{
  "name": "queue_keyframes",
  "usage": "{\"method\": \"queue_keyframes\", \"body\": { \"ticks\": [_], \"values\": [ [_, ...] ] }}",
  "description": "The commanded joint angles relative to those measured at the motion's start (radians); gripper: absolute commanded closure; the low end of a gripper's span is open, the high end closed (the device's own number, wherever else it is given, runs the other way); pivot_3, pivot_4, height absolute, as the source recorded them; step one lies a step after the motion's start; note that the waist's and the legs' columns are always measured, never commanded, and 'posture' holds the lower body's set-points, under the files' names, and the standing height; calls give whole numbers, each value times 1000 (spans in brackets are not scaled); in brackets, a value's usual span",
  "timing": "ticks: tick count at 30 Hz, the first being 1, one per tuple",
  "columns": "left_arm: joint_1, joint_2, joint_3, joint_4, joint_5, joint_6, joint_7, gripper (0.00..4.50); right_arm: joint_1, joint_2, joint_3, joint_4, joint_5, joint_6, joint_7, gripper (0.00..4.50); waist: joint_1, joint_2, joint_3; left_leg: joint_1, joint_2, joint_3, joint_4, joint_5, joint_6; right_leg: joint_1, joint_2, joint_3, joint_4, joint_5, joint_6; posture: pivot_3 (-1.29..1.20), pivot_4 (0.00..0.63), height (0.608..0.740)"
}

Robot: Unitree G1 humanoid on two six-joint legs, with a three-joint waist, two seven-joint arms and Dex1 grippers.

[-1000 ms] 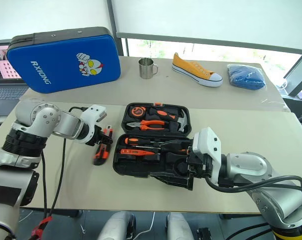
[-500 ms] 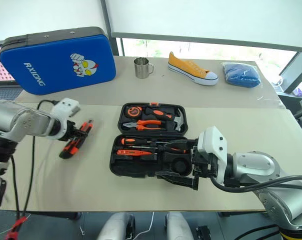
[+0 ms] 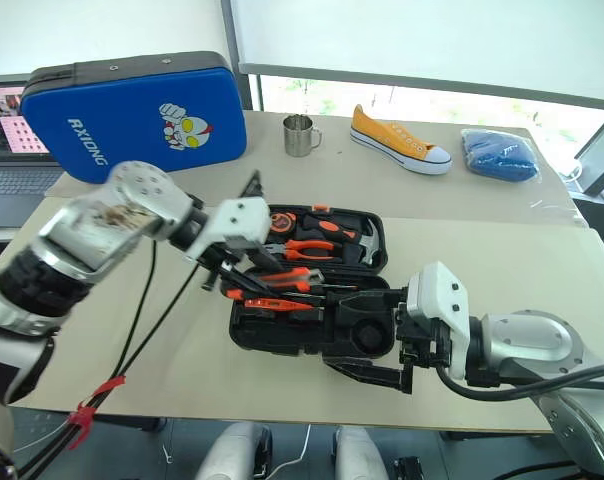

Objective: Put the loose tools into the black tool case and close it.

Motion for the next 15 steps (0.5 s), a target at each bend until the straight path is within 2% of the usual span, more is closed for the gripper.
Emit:
{"method": "queue_keyframes", "body": {
  "ticks": [1,4,11,15],
  "values": [
    [-31,-35,-80,-16,87,141,13,3056,17,8,-43,-57,27,3,-45,0,-6,0,0,0,0,-1,0,0,0,0,0,0,0,0,0,0,150,739],
    [-41,-56,-136,-55,102,266,7,3056,25,18,-49,-73,34,5,-86,0,-9,0,0,0,0,-3,0,0,0,0,0,0,1,0,0,0,150,739],
    [4,-120,-161,-82,134,311,46,3056,33,24,-45,-87,26,0,-119,0,-3,0,0,0,-1,-8,1,0,0,1,0,0,1,0,1,0,150,739],
    [-5,-192,-193,-41,151,382,83,3056,53,15,-61,-84,17,-6,-108,0,1,0,0,0,-1,-9,1,0,0,1,0,0,1,0,1,0,150,739]
  ]
}}
